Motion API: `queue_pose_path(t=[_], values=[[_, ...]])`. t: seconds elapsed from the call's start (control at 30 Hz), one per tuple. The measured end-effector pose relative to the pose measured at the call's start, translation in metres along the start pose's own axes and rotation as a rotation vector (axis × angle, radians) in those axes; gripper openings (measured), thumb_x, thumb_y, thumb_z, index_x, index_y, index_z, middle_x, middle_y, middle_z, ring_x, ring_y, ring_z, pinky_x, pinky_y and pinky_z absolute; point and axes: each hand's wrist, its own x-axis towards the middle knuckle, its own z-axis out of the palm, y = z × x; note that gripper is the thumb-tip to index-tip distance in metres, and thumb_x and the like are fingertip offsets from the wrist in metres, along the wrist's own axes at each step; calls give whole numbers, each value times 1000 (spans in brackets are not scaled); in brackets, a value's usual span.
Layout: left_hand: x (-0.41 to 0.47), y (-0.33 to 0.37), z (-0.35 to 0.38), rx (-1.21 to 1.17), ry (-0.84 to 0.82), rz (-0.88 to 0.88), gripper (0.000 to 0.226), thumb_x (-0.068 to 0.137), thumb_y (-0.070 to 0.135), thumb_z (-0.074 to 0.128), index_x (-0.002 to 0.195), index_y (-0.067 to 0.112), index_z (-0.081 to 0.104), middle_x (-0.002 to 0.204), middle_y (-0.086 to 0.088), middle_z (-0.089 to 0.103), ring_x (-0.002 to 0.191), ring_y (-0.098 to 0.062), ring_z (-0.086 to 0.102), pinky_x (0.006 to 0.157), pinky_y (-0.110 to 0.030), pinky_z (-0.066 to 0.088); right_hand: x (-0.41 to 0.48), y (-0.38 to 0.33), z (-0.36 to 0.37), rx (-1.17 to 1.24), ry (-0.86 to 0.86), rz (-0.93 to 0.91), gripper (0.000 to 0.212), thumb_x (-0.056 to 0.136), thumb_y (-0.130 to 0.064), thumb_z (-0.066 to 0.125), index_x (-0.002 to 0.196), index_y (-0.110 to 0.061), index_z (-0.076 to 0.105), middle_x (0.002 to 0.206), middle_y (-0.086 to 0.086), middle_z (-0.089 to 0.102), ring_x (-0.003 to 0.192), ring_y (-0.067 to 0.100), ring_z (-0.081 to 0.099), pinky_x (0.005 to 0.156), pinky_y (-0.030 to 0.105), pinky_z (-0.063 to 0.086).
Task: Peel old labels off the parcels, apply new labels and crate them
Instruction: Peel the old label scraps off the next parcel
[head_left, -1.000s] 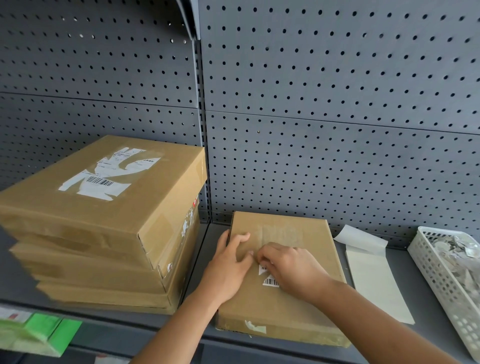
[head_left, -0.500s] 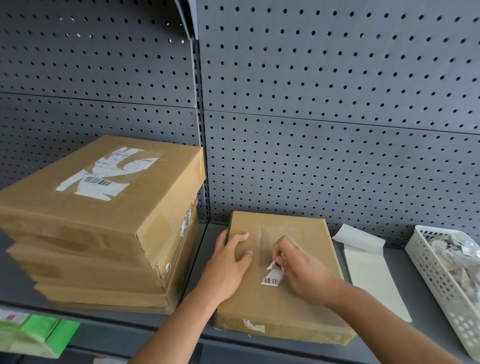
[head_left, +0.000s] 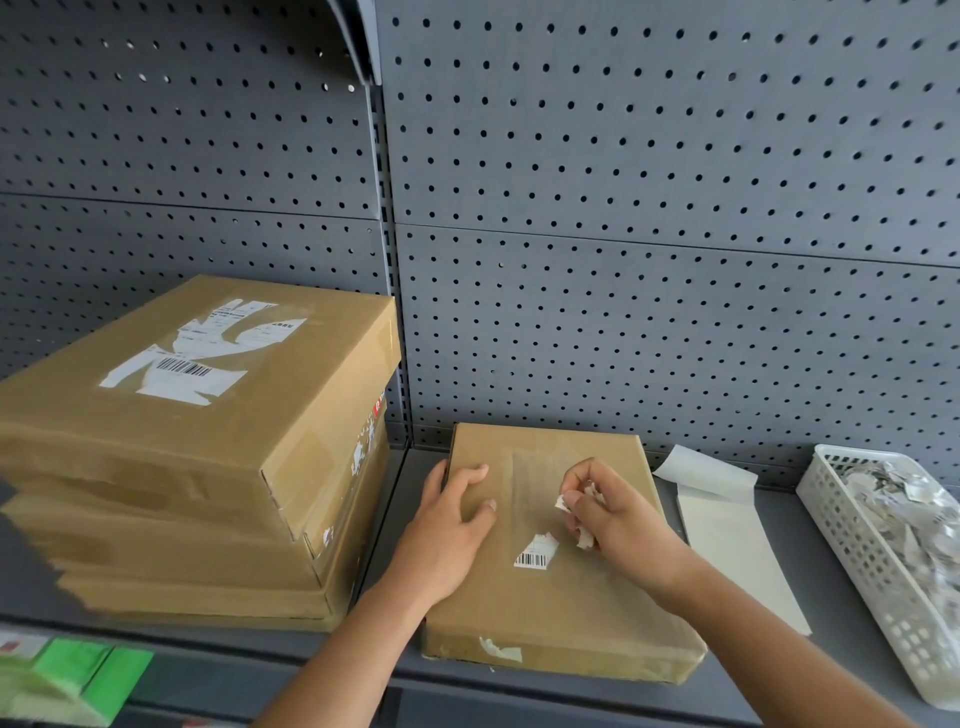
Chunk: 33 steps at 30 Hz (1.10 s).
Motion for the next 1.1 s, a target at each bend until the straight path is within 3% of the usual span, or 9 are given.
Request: queue_pose_path(t=[0.2, 0.27, 0.37, 0.5, 0.83, 1.1], values=[[-1, 2, 0, 12, -4, 3, 41, 101, 51, 46, 141, 54, 37, 161, 24, 6, 117, -1, 44, 87, -27, 38, -8, 1, 1, -211, -40, -95, 9, 99, -26, 52, 95, -33, 55, 59, -12, 42, 57, 8, 38, 57, 23, 35], [-2, 4, 0, 10, -6, 2, 41, 101, 50, 46, 141, 54, 37, 162, 22, 5, 121, -1, 42, 87, -27, 35, -14, 0, 5, -415, -92, -161, 5, 93, -37, 59, 96, -36, 55, 61, -12, 48, 55, 6, 43, 55, 19, 35], [-1, 4, -1, 13, -3, -7, 41, 101, 50, 46, 141, 54, 37, 163, 21, 5, 129, -7, 44, 87, -28, 37, -18, -3, 15, -667, -93, -162, 22, 85, -53, 62, 95, -36, 52, 74, -11, 61, 63, 5, 56, 56, 16, 38], [-1, 4, 0, 12, 0, -7, 41, 101, 50, 46, 140, 54, 38, 163, 19, 7, 134, -11, 44, 90, -29, 37, -13, -5, 28, -799, -34, -123, 24, 84, -54, 58, 88, -32, 48, 80, -8, 65, 72, 10, 61, 64, 24, 47], [-1, 3, 1, 8, 5, 2, 41, 101, 48, 47, 141, 53, 38, 164, 20, 5, 134, -8, 42, 89, -27, 34, 8, -16, 30, -782, -154, 113, 24, 77, -53, 64, 80, -31, 53, 80, -11, 60, 76, 11, 57, 67, 27, 46], [-2, 3, 1, 15, -1, -2, 39, 102, 49, 45, 140, 55, 38, 163, 22, 4, 112, -1, 44, 72, -19, 39, 7, -10, 22, -684, -98, 100, 20, 81, -40, 64, 74, -29, 48, 78, -8, 59, 68, 13, 53, 63, 27, 45]])
